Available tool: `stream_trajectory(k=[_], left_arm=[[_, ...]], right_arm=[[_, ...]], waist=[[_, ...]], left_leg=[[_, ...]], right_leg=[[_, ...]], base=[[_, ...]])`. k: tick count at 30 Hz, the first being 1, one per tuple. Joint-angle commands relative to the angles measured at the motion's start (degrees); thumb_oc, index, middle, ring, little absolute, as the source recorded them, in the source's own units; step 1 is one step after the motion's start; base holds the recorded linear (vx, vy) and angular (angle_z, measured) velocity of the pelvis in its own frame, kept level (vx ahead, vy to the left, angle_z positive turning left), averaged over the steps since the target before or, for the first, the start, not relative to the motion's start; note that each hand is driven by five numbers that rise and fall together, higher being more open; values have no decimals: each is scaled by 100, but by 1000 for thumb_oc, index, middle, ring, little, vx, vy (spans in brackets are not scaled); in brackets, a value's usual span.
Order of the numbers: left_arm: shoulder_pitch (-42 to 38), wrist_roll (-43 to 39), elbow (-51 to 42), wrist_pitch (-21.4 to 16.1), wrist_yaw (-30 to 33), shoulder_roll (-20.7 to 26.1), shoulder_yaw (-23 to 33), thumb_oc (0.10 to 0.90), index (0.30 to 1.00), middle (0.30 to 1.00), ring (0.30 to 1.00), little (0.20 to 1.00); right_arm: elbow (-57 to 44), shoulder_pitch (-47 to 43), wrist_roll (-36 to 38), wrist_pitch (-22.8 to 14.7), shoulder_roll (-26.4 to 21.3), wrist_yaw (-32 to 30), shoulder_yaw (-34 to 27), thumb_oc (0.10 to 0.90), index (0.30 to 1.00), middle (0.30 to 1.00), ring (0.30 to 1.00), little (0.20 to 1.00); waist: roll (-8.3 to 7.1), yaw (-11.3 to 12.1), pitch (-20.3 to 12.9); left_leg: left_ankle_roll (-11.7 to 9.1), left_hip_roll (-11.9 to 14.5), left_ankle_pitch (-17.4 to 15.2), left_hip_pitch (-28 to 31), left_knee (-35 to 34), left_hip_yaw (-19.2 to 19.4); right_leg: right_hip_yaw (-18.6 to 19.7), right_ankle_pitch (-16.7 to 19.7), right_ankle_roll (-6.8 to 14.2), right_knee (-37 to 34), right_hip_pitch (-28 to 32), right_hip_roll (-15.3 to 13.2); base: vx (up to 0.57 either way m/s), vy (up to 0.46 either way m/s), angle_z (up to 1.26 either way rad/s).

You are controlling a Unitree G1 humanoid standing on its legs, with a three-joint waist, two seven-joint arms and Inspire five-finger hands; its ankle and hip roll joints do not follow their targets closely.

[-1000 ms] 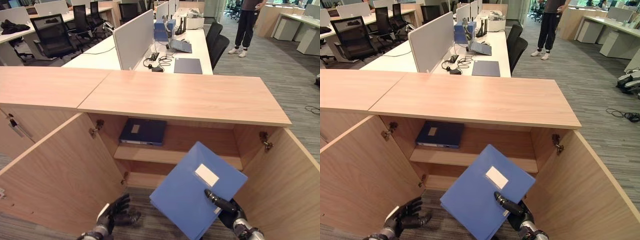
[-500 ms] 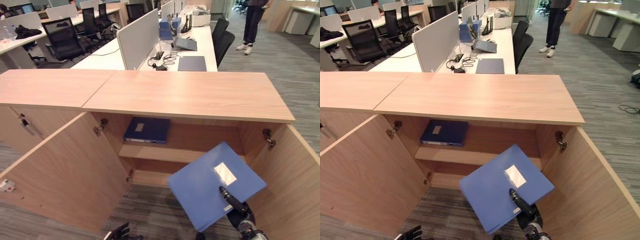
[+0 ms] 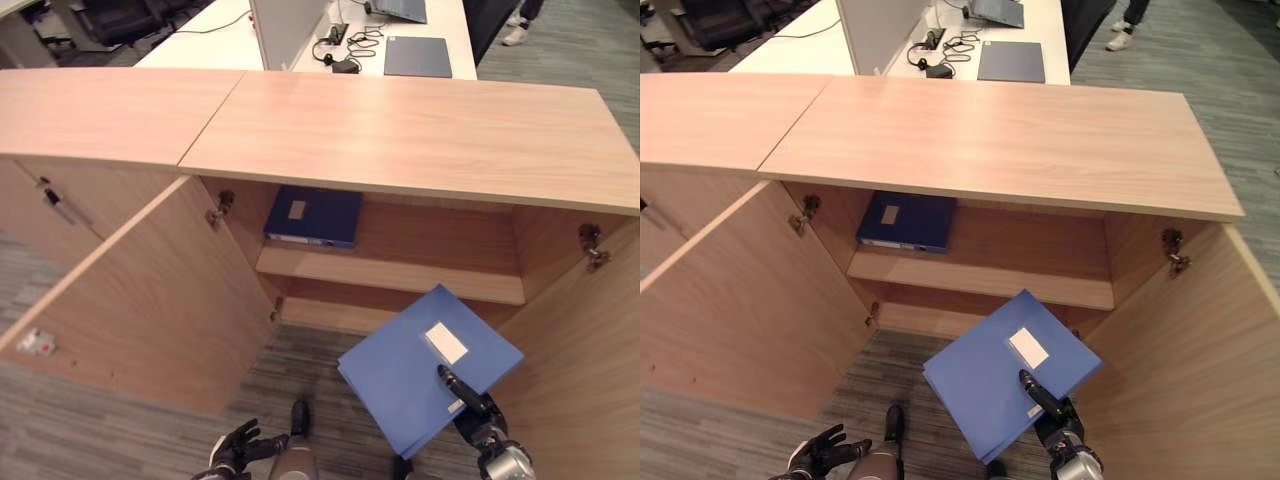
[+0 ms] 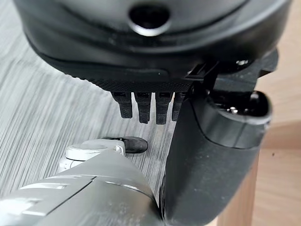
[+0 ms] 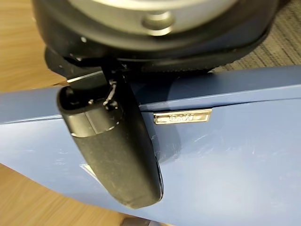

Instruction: Put the empty folder in the office cabinet

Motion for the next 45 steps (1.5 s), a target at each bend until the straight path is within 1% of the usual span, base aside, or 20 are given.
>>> stream_trajectory(k=[1,2,3,4,5,6,8,10,12,14,15,16,18,19,22,31,37,39,42,45], left_arm=[[715,669,135,206,216,693,-307,800,900,900,900,900],[652,686,75,212,248,732,-348,800,900,900,900,900],[583,526,-83,212,231,807,-379,800,900,900,900,900],[583,524,-86,214,230,806,-378,800,900,900,900,900],[535,420,-203,220,191,837,-409,800,900,900,900,900],[491,417,-345,201,214,899,-458,800,900,900,900,900],[382,391,-534,177,261,955,-479,800,900,900,900,900],[268,337,-490,172,288,994,-432,800,900,900,900,900],[150,254,-496,145,324,1050,-361,800,900,900,900,900],[94,225,-513,129,307,1067,-395,800,900,900,900,900],[3,240,-528,114,291,1066,-428,800,900,900,900,900],[-45,319,-501,102,316,1060,-435,800,900,900,900,900],[-76,579,-488,86,272,1047,-525,800,900,900,900,900],[-44,648,-477,78,265,1029,-523,800,900,900,900,900],[174,914,-420,85,173,949,-642,800,900,900,900,900],[422,1107,-380,88,-30,1014,-893,800,900,900,900,900],[386,896,-367,92,-79,1101,-1087,800,900,900,900,900],[369,891,-365,93,-80,1098,-1088,800,900,900,900,900],[325,776,-420,94,-128,1140,-1262,800,900,900,900,900],[165,514,-548,61,-186,1271,-1529,800,900,900,900,900]], right_arm=[[-654,-324,-67,-194,315,372,-25,400,300,300,300,300],[-630,-419,-132,-167,338,339,4,400,300,300,300,300],[-606,-554,-147,-169,334,311,80,400,300,300,300,300],[-605,-558,-147,-168,333,311,80,400,300,300,300,300],[-627,-622,-182,-156,345,337,124,400,300,300,300,300],[-649,-638,-236,-180,354,329,192,400,300,300,300,300],[-645,-679,-342,-188,365,319,257,400,300,300,300,300],[-624,-694,-312,-194,395,329,237,400,300,300,300,300],[-607,-687,-214,-214,426,312,175,400,300,300,300,300],[-588,-687,-193,-233,422,309,168,400,300,300,300,300],[-550,-670,-179,-259,415,283,121,400,300,300,300,300],[-493,-642,-153,-304,419,250,69,400,300,300,300,300],[-577,-486,-132,-299,429,242,-56,400,300,300,300,300],[-598,-443,-114,-305,432,240,-97,400,300,300,300,300],[-825,-399,-99,-416,323,195,-312,400,300,300,300,300],[-882,-1540,562,-1089,14,-295,-1123,400,300,300,300,300],[-363,-2651,842,-1367,-402,-599,-1228,400,300,300,300,300],[-338,-2680,850,-1370,-416,-593,-1230,400,300,300,300,300],[-7,-3333,1108,-1494,-621,-737,-1316,400,300,300,300,300],[601,-4452,1315,-1594,-1049,-902,-1299,400,300,300,300,300]], waist=[[-688,50,-146],[-687,26,-147],[-582,32,-61],[-587,36,-63],[-495,-41,4],[-435,-94,85],[-338,-235,201],[-291,-322,246],[-251,-459,296],[-242,-547,348],[-251,-679,377],[-238,-752,387],[-278,-896,358],[-289,-915,316],[-184,-949,111],[20,-730,-137],[154,-511,-132],[161,-513,-119],[281,-439,0],[512,-306,392]], left_leg=[[28,-81,559,-795,111,-40],[128,-149,460,-696,87,50],[295,-180,284,-477,16,247],[299,-185,284,-482,14,255],[404,-209,179,-301,-34,323],[486,-263,78,-95,-99,416],[580,-392,-43,282,-270,442],[581,-447,-98,456,-355,437],[555,-529,-227,703,-442,428],[539,-585,-300,822,-478,395],[519,-703,-417,997,-533,295],[510,-729,-468,1075,-565,229],[531,-883,-545,1173,-566,98],[546,-936,-582,1235,-565,89],[531,-948,-687,1409,-588,-7],[363,-766,-774,1568,-595,-136],[232,-632,-706,1555,-595,-242],[228,-628,-705,1552,-595,-246],[177,-570,-634,1433,-572,-342],[128,-517,-532,1000,-336,-464]], right_leg=[[-210,129,860,18,1451,-869],[-213,385,898,315,1212,-887],[-449,1114,941,1299,599,-969],[-438,1101,945,1330,574,-977],[-663,1337,927,1847,303,-997],[-898,1354,949,2202,129,-1037],[-1021,1241,900,2549,-257,-893],[-1090,1085,845,2421,-444,-769],[-1336,714,740,1832,-640,-613],[-1450,608,667,1472,-764,-519],[-1408,658,663,766,-892,-403],[-1256,713,690,500,-942,-352],[-711,766,720,205,-829,-288],[-608,795,682,146,-744,-299],[-691,832,630,-65,-489,-357],[-983,709,567,-516,71,-336],[-1121,576,503,-546,192,-264],[-1125,569,499,-535,186,-260],[-1165,480,461,-397,59,-223],[-1183,366,383,-73,-410,-165]], base=[[265,207,-54],[312,323,-38],[188,239,-45],[198,303,-51],[141,232,-42],[231,337,-15],[295,288,-8],[222,135,-14],[257,60,-4],[249,16,15],[274,-13,22],[359,-15,24],[217,7,51],[192,12,85],[218,-48,45],[115,-102,1],[48,-97,5],[2,-34,15],[-39,-49,9],[-156,-50,25]])
